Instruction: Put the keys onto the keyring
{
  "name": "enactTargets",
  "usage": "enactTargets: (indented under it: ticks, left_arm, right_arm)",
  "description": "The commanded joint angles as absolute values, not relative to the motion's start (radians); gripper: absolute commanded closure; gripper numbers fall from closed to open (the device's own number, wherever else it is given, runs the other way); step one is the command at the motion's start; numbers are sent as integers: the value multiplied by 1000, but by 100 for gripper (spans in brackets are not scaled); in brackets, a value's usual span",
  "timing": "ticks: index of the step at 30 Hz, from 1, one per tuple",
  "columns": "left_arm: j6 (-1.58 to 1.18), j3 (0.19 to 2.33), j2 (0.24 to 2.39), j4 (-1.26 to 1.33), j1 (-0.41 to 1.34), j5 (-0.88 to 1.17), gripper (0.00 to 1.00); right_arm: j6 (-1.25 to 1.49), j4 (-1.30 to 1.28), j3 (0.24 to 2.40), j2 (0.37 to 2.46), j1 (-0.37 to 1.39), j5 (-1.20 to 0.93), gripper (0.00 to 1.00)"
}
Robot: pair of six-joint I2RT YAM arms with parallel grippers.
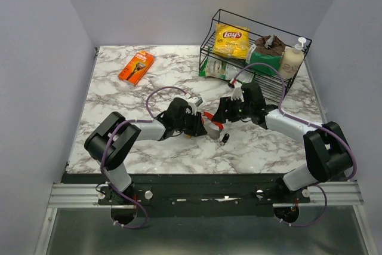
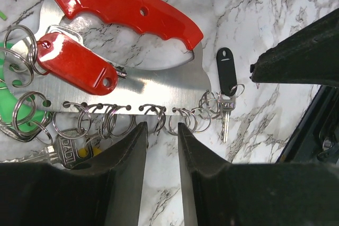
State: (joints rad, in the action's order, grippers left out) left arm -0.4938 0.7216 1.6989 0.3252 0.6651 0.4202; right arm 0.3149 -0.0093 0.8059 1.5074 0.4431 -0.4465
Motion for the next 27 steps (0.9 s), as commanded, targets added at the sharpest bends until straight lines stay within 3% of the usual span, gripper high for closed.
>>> enactTargets:
  ticks: [1, 6, 15, 27]
  left_arm:
    - [-476, 724, 1726, 370, 667, 410, 66]
    - [-474, 726, 1738, 385, 667, 410, 74]
    - [-459, 706, 1698, 399, 666, 403, 99]
    - [-381, 606, 1522, 376, 667, 394, 100]
  right_arm:
    - [321, 17, 793, 1482, 434, -474, 26]
    - [321, 18, 788, 1480, 436, -476, 26]
    - [319, 21, 778, 1471, 434, -488, 27]
    - [313, 25, 787, 1439, 436, -543, 27]
